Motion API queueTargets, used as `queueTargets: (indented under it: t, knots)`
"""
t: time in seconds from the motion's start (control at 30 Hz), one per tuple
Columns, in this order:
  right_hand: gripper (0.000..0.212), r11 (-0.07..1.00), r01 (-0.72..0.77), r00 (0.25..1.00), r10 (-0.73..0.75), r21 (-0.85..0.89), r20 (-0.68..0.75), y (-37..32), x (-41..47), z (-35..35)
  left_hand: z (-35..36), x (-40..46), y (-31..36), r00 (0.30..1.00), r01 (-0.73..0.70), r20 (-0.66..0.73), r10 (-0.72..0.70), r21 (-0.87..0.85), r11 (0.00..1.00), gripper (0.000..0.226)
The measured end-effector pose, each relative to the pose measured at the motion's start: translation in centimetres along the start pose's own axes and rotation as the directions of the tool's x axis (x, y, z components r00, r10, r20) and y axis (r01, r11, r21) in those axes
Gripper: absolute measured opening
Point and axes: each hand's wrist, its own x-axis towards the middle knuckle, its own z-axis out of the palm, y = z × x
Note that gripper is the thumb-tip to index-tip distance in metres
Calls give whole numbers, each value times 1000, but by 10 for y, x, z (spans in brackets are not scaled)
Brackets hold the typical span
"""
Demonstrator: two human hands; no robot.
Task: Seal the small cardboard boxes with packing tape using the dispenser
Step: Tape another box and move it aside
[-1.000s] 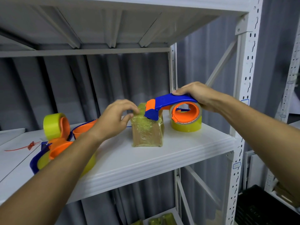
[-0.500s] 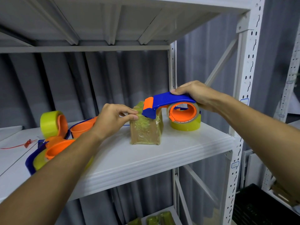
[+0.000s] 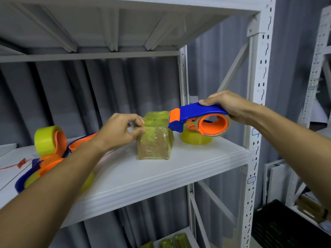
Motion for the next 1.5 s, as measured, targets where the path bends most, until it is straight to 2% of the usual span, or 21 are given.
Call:
queueTargets:
  t: [0.1,0.17,0.23,0.3,0.4,0.47,0.53,0.7,0.8,0.97,1.17,1.4,1.5]
  knots:
    - [32,1000,-13,1000,13,-14,0,-1,-1,3,-5,8,17,986,-57,167,22,208,976,24]
    - [37,999,-13,1000,13,-34,-5,-2,0,5,-4,12,25,986,-69,165,23,279,958,27]
    - [40,998,-15,1000,15,-59,-5,-5,-1,7,2,14,31,989,-139,77,123,267,954,25]
    - [40,998,-16,1000,15,-68,-13,-7,-1,7,12,14,35,982,-191,39,187,154,969,25]
    - [32,997,-24,1000,22,-77,-22,-9,-2,7,29,9,32,994,-104,13,105,-43,994,23]
    - [35,997,-25,1000,24,-75,-20,-8,-2,6,37,9,26,999,-25,-42,22,-72,997,23]
    - [39,998,-30,1000,29,-52,-7,-6,-3,5,40,11,23,998,9,-59,-14,-72,997,20]
    - [38,999,-22,1000,22,-43,12,0,-4,4,35,19,23,997,77,29,-75,-94,993,18]
    - [37,999,-25,1000,25,-44,5,1,-2,3,35,22,26,995,102,28,-100,-80,992,16]
    - [36,999,-16,999,18,-36,35,5,-1,1,32,22,32,997,-19,80,8,128,992,27]
    - [31,998,-33,999,33,-50,-2,8,-5,-17,28,25,36,994,-32,109,13,174,984,26]
    - [43,951,-64,998,55,-301,-39,-18,-3,-6,28,24,42,991,-62,134,28,256,965,30]
    - [38,892,-72,997,55,-446,-51,-36,5,15,29,23,43,992,-48,121,21,228,972,28]
